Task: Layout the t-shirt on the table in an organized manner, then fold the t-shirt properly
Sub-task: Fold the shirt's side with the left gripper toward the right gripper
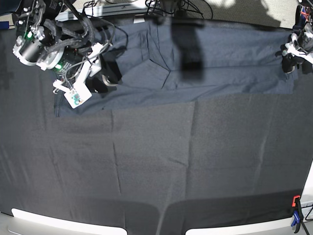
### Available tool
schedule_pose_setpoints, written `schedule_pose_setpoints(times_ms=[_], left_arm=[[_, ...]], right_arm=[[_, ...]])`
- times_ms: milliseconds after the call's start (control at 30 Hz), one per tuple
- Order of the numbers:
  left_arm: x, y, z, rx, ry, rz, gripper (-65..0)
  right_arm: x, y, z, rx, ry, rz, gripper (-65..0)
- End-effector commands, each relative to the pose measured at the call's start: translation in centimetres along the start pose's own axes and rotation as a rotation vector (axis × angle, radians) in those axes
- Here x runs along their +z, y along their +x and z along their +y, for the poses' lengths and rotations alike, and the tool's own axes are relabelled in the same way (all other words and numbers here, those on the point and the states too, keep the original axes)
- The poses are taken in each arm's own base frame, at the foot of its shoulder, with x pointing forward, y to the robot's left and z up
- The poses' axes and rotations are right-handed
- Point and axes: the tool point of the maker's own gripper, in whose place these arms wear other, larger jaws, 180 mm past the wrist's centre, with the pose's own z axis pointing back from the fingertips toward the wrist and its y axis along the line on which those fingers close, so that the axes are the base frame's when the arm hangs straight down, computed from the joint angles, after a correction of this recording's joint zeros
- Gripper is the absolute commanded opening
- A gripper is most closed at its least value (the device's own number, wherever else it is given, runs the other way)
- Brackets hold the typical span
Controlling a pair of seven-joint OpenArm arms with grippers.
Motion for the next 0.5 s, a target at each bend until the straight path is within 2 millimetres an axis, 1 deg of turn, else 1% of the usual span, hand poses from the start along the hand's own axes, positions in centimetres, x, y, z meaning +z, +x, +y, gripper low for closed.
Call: schedule_pose_setpoints(times_ms=[0, 67, 133, 267, 300, 333, 400, 467], left_arm=[[0.29, 1.11, -0.08, -0.013, -0.012, -0.026, -47.6], [0.29, 0.74, -0.11, -0.011, -0.014, -0.007, -47.7], [0.31, 0.44, -0.49, 0.013, -0.035, 0.011, -49.0], [0.33, 0.44, -0.96, 0.039, -0.061, 0.012, -49.8], [0.33, 0.45, -0.96, 0.039, -0.061, 0.011, -51.4], [0.32, 0.46, -0.97, 0.039, -0.061, 0.011, -54.5], [0.33, 0.55, -0.95, 0.039, -0.061, 0.007, -64.5], [0.35, 1.13, -0.9, 0.039, -0.06, -0.023, -65.0]], right_arm=[[0.38, 1.38, 0.12, 0.019, 0.004, -0.055, -46.0], [0.38, 1.38, 0.12, 0.019, 0.004, -0.055, -46.0], [0.38, 1.38, 0.12, 0.019, 0.004, -0.056, -46.0], [0.39, 1.51, 0.12, 0.019, 0.004, -0.062, -46.0], [0.39, 1.51, 0.12, 0.019, 0.004, -0.063, -46.0], [0.39, 1.51, 0.12, 0.019, 0.004, -0.063, -46.0], [0.39, 1.53, 0.11, 0.02, 0.004, -0.063, -46.0], [0.39, 1.53, 0.11, 0.02, 0.004, -0.063, -46.0]])
